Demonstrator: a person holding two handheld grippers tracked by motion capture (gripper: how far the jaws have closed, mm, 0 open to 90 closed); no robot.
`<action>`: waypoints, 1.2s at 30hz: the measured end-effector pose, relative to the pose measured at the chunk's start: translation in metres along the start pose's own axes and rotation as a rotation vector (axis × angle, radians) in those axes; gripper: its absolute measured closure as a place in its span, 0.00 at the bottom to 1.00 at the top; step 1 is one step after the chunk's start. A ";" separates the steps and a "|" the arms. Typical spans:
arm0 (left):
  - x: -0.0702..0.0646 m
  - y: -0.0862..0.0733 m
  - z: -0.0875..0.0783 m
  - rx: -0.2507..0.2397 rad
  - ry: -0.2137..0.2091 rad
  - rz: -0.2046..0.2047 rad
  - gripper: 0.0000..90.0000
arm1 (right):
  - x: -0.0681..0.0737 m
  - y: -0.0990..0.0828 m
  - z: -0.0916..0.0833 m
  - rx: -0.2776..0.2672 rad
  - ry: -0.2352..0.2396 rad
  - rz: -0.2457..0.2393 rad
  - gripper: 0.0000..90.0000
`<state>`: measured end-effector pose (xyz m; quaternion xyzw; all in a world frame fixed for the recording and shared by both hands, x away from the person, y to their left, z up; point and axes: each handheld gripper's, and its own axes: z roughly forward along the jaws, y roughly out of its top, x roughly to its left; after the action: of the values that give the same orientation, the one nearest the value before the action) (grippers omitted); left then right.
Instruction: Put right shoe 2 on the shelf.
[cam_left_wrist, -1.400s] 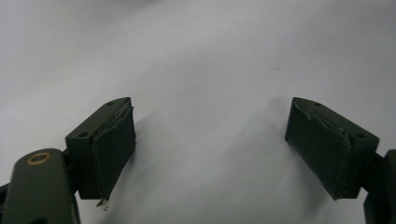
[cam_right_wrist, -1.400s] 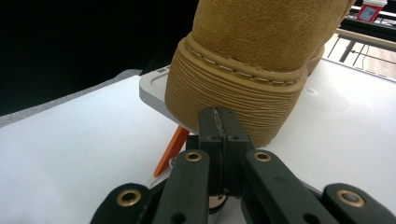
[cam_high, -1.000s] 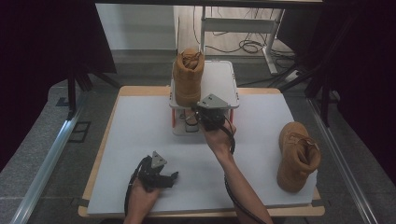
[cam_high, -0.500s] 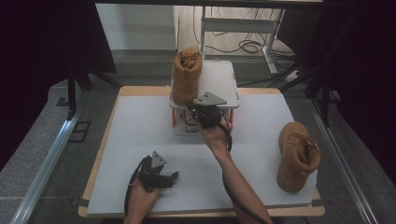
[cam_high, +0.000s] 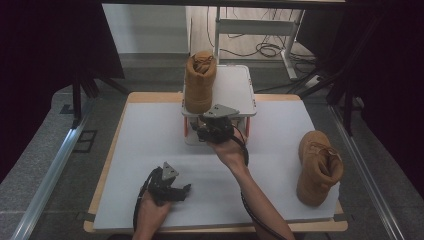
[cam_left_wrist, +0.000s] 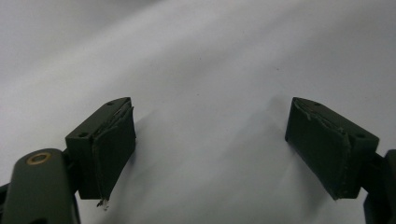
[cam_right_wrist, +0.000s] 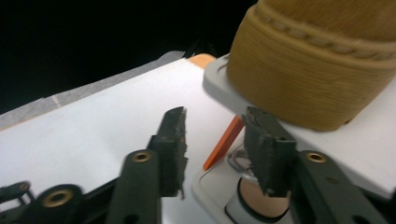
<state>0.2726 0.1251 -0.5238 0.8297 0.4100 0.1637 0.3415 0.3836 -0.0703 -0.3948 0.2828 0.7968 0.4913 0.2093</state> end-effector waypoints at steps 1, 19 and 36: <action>0.000 0.000 0.000 0.000 0.000 0.000 0.18 | 0.000 -0.001 0.000 0.006 0.002 -0.002 0.61; 0.000 0.000 0.000 0.001 0.002 0.003 0.18 | 0.007 -0.033 -0.005 0.100 0.064 -0.008 0.37; 0.000 0.000 0.000 0.000 0.000 0.001 0.18 | 0.014 -0.063 -0.007 0.169 0.069 -0.018 0.17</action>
<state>0.2723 0.1250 -0.5237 0.8299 0.4095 0.1639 0.3416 0.3531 -0.0885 -0.4492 0.2751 0.8446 0.4298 0.1619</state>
